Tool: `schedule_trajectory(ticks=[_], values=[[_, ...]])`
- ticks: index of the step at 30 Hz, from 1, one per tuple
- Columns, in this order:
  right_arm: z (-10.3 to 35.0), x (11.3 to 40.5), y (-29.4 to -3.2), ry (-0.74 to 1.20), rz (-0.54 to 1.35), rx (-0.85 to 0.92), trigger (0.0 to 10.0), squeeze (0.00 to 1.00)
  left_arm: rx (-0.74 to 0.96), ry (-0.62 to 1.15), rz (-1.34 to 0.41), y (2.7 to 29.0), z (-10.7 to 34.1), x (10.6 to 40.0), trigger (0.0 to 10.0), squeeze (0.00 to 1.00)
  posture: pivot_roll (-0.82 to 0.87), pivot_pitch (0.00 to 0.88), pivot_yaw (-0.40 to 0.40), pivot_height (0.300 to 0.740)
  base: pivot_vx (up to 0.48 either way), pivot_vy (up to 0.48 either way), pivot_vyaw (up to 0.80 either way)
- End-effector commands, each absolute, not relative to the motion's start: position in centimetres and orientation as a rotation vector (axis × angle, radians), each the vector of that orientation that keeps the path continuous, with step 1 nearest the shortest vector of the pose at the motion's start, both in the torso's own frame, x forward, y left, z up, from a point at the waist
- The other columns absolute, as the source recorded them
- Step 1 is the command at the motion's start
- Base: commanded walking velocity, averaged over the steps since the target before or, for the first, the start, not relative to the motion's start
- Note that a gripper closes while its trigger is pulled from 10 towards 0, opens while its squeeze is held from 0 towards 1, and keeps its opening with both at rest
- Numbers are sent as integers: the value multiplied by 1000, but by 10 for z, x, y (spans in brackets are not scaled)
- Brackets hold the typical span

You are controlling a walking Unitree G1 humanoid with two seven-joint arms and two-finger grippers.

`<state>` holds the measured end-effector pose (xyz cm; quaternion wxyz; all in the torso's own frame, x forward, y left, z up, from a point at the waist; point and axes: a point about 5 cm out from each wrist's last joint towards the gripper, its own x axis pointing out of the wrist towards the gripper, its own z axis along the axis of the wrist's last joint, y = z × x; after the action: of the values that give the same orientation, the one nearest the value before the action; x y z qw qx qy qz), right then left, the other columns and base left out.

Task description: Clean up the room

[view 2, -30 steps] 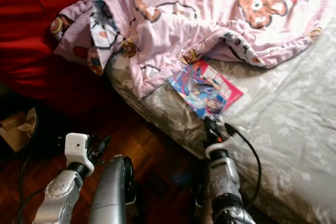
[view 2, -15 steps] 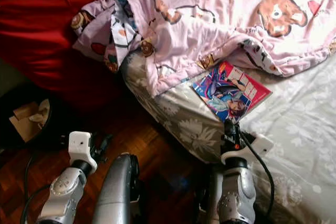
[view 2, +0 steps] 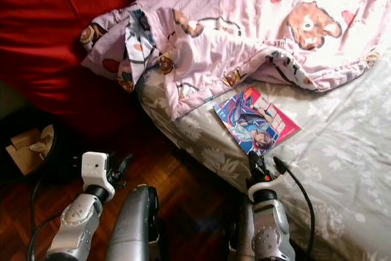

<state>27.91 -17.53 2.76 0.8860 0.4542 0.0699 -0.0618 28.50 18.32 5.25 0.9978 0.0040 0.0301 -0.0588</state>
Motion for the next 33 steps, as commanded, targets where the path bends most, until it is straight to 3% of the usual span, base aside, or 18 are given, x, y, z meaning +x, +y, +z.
schedule_trajectory(ticks=[1,2,3,4,5,10,11,14,15,16,17,18,19,33], values=[[-11,251,-179,289,-300,1027,0,0,31,117,-110,189,39,275,10000,0,63,257,37,589,0,0,0],[-11,251,-179,289,-300,1027,0,0,31,117,-110,189,39,275,10000,0,63,257,37,589,0,0,0],[-16,250,-179,331,-306,1011,2941,0,34,116,-111,189,39,275,10000,0,66,260,37,589,0,0,0],[-17,249,-179,345,-306,1001,3922,0,35,115,-111,189,39,275,10000,0,68,263,38,589,0,0,0],[-18,250,-178,357,-299,995,10000,0,36,114,-111,189,39,275,10000,0,68,263,38,589,0,0,0],[-23,254,-176,391,-288,976,10000,35,44,114,-114,189,38,274,10000,0,76,270,40,589,0,0,0],[-22,255,-177,384,-283,975,10000,1000,46,114,-115,188,38,274,10000,0,77,271,41,589,0,0,0],[-19,260,-177,375,-274,964,10000,1000,51,116,-118,189,38,273,10000,0,77,277,45,589,0,0,0],[-19,261,-177,374,-272,963,10000,824,51,116,-118,189,38,273,10000,0,77,279,46,589,0,0,0],[-19,261,-176,372,-269,963,10000,0,52,117,-119,189,38,273,10000,0,78,279,47,589,0,0,0],[-18,262,-176,369,-261,967,10000,0,53,118,-119,189,38,273,10000,0,78,279,48,589,0,0,0],[-18,263,-176,362,-255,968,9020,0,53,118,-120,189,37,273,10000,0,78,279,48,589,0,0,0],[-18,264,-175,355,-253,974,0,0,54,118,-121,189,37,273,10000,0,79,280,49,589,0,0,0],[10,285,-169,155,-96,1012,0,0,87,128,-119,192,37,273,10000,0,85,282,55,589,0,0,0]])
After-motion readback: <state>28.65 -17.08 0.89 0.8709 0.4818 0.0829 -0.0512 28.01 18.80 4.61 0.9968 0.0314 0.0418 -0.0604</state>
